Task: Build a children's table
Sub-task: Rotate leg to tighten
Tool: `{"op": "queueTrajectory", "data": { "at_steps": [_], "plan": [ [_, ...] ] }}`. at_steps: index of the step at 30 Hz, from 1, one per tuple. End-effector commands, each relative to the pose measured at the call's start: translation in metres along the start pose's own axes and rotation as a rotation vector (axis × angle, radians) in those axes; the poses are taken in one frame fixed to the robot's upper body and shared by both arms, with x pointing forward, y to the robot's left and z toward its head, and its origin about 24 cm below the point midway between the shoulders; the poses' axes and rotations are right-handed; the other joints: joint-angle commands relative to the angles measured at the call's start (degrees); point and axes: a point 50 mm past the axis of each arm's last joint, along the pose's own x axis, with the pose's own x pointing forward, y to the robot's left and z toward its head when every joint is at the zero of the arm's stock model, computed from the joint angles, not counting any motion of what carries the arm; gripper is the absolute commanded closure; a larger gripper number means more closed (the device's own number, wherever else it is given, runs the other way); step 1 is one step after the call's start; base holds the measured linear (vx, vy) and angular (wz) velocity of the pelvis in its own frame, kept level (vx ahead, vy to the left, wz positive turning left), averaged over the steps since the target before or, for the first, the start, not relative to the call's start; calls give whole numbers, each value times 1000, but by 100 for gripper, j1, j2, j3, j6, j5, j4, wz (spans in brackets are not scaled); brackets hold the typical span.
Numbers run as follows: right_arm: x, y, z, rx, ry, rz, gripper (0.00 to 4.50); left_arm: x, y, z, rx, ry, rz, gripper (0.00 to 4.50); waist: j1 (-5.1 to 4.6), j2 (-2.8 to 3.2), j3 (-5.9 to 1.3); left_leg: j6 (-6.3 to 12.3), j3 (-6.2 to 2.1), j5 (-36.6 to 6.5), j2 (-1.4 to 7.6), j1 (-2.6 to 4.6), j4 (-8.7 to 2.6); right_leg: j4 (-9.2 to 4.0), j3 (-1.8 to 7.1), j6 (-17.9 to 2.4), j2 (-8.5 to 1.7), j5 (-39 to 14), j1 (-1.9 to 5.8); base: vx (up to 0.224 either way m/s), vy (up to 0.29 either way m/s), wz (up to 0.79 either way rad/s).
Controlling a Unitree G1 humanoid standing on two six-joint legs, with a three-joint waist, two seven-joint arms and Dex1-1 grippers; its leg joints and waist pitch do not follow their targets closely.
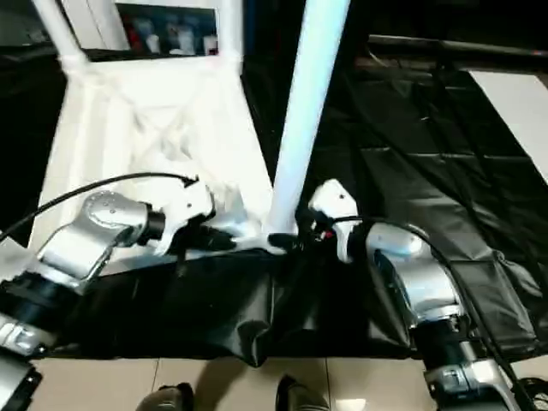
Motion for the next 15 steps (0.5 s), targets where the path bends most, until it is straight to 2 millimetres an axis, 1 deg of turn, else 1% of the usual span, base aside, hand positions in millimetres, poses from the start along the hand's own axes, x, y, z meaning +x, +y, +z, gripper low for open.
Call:
{"op": "queueTrajectory", "data": {
  "at_steps": [1,2,3,6,9,10,11,12,13,15],
  "plan": [
    [-2,0,1,-13,4,16,96,12,-14,-6,-13,23,-112,450,-23,6,-348,395,-17,-962,121,76,-317,-300,236,-1310,-327,-1092,369,0,0,0],
    [-2,1,0,-8,5,22,112,11,-14,-6,-13,24,-113,450,-19,9,-360,404,-14,-897,120,75,-311,-290,239,-1312,-330,-1007,374,0,0,0],
    [-1,1,0,2,1,29,123,11,-14,-6,-13,25,-114,450,-14,12,-377,440,-11,-739,115,67,-299,-255,240,-1357,-326,-738,387,0,0,0],
    [1,2,0,13,-2,36,142,10,-13,-5,-13,27,-112,450,-13,4,-383,513,-6,-624,106,54,-287,-234,235,-1409,-322,-518,401,0,0,0],
    [2,3,-2,16,10,50,179,10,-13,-6,-14,32,-111,450,-8,3,-384,525,-5,-658,106,58,-284,-239,231,-1418,-320,-590,400,0,0,0],
    [2,3,-3,18,15,54,179,10,-13,-7,-15,34,-110,450,-8,3,-388,521,-6,-658,106,57,-282,-240,232,-1416,-322,-606,404,0,0,0],
    [2,3,-3,18,15,54,198,10,-13,-7,-15,34,-110,450,-8,3,-388,521,-6,-658,106,57,-282,-240,232,-1416,-322,-606,404,0,0,0],
    [2,3,-5,16,23,60,207,10,-14,-7,-17,37,-112,450,-5,5,-390,512,-5,-662,109,63,-282,-241,233,-1412,-323,-632,401,0,0,0],
    [2,3,-5,16,23,60,207,10,-14,-7,-17,37,-112,450,-9,3,-386,506,-5,-678,108,62,-283,-245,232,-1408,-321,-651,399,0,0,0],
    [2,4,-5,19,24,62,221,10,-14,-7,-18,39,-112,450,-9,2,-397,507,-6,-662,105,62,-279,-237,231,-1414,-322,-629,407,0,0,0]
  ]
}}
